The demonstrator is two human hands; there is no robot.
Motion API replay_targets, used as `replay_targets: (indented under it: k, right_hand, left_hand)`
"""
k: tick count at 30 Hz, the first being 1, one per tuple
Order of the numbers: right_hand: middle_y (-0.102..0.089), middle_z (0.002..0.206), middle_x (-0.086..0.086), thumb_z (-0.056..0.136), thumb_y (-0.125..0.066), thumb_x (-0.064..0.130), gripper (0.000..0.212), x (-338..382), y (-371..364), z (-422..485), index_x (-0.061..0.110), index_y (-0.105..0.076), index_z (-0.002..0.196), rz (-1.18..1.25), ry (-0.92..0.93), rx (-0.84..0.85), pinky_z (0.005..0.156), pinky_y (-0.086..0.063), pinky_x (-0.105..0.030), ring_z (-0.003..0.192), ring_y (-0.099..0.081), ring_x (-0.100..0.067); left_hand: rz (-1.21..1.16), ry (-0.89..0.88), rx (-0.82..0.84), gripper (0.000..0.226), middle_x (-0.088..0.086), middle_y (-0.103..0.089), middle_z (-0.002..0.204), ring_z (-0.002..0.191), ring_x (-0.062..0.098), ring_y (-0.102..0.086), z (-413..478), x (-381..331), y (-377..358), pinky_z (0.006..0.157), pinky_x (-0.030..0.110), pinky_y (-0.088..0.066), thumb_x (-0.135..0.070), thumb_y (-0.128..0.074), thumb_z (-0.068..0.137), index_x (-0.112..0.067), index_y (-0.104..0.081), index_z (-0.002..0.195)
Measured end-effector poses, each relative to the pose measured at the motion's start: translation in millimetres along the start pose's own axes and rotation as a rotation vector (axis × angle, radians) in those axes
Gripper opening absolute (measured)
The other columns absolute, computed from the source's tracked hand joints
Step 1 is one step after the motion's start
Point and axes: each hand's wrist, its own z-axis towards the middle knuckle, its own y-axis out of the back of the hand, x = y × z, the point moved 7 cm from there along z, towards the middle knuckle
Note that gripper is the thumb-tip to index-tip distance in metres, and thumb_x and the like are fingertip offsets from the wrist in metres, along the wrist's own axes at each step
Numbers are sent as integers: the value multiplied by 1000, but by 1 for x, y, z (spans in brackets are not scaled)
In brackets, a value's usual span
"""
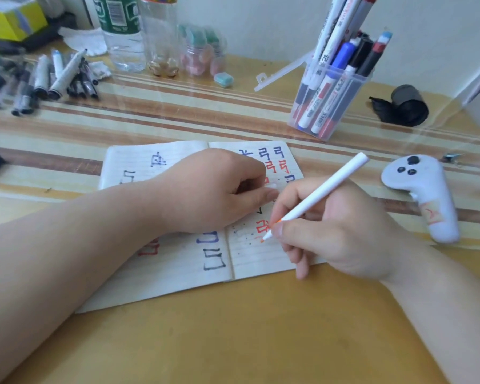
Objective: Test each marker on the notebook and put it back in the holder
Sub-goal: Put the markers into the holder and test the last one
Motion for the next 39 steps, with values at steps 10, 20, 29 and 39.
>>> replay_targets:
  k: [10,20,29,39]
  right_hand:
    - [-64,59,-9,77,-71,16,5,-6,2,-2,12,-70,74,-28,-16,11,46,-54,-39,50,-64,-28]
    - [-67,60,-12,87,-71,5,16,-2,3,-3,16,-69,76,-162,-6,-6,48,-53,-43,48,-66,-31]
    - [-64,58,-14,86,-68,0,16,-1,7,-4,11,-65,75,-178,-9,-68,45,-52,-48,45,-65,-30]
    - [-62,55,-11,74,-68,15,4,-3,4,-3,12,-66,72,-161,-3,-18,39,-46,-40,42,-61,-28]
  left_hand:
    - [-23,19,-11,39,-9,-45,52,55,8,-45,1,4,-2,53,29,-33,-54,-51,89,-25,-45,64]
    - [-10,6,-30,37,-9,-45,53,56,8,-46,1,4,-2,53,29,-34,-53,-53,88,-27,-43,63]
    - [-15,5,-35,37,-10,-45,52,57,6,-47,1,3,-2,53,25,-32,-54,-54,88,-30,-42,63]
    - [-9,-6,-37,38,-11,-43,51,55,3,-45,1,2,-2,53,25,-31,-53,-55,88,-31,-39,62]
